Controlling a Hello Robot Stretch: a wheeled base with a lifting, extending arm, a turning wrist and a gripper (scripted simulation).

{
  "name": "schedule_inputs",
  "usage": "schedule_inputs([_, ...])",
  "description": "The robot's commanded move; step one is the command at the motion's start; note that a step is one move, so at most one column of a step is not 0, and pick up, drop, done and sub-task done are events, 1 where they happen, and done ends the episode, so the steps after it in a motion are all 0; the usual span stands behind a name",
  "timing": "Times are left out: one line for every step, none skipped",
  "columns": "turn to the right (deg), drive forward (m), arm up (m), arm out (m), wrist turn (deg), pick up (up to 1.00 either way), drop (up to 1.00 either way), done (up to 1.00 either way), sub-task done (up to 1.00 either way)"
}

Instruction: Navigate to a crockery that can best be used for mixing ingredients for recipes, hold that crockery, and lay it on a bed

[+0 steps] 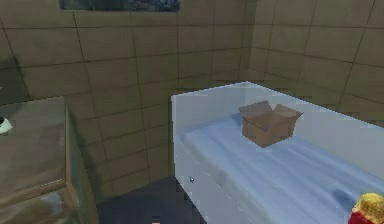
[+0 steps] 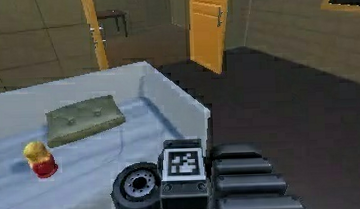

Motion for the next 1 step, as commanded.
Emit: schedule_inputs([6.0,0.0,0.0,0.0,0.0,0.0,0.0,0.0,0.0])
